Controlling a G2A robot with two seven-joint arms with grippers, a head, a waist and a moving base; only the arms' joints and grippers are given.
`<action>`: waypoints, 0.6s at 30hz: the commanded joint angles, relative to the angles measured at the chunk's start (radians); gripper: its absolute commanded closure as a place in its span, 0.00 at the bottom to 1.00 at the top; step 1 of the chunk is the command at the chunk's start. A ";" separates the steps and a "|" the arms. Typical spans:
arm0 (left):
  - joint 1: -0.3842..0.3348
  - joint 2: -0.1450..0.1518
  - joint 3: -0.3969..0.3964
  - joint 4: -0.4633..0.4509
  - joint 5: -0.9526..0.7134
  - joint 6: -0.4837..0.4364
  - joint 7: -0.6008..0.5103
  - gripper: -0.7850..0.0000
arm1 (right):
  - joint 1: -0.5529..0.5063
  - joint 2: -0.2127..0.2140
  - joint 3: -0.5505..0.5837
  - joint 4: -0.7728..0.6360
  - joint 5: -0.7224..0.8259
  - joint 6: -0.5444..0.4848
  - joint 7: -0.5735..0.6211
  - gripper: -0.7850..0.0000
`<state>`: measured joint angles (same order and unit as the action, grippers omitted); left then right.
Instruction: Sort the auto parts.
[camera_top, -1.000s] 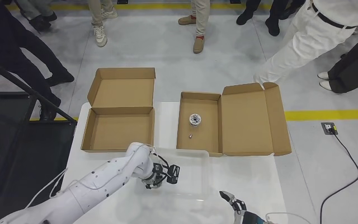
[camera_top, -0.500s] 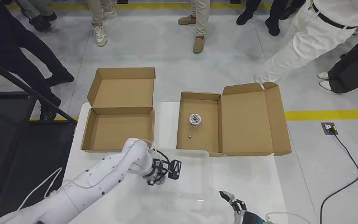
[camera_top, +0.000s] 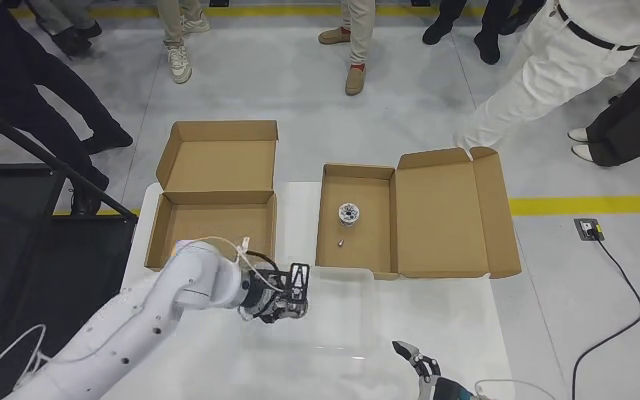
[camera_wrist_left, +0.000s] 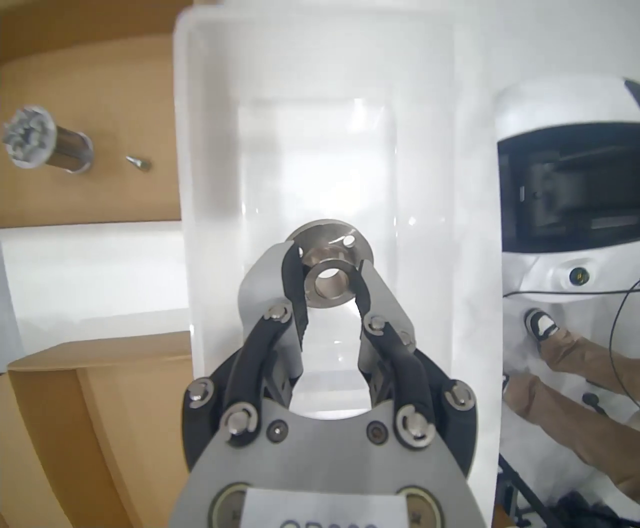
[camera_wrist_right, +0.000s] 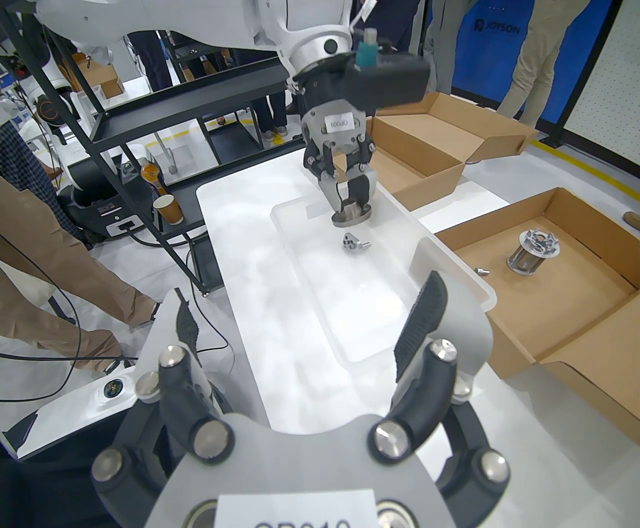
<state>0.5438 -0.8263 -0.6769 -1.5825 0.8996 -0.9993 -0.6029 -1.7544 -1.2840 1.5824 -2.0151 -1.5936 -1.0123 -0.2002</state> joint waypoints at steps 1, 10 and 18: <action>0.058 0.029 -0.081 -0.018 0.001 -0.013 0.102 1.00 | 0.000 0.000 0.000 0.000 0.000 0.000 0.000 0.00; 0.295 0.125 -0.330 -0.061 0.109 -0.013 0.571 1.00 | 0.000 0.000 0.000 0.000 0.000 0.000 0.000 0.00; 0.295 0.125 -0.330 -0.061 0.109 -0.013 0.571 1.00 | 0.000 0.000 0.000 0.000 0.000 0.000 0.000 0.00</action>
<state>0.8388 -0.7014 -1.0067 -1.6439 1.0081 -1.0123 -0.0327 -1.7544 -1.2840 1.5824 -2.0151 -1.5936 -1.0123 -0.2002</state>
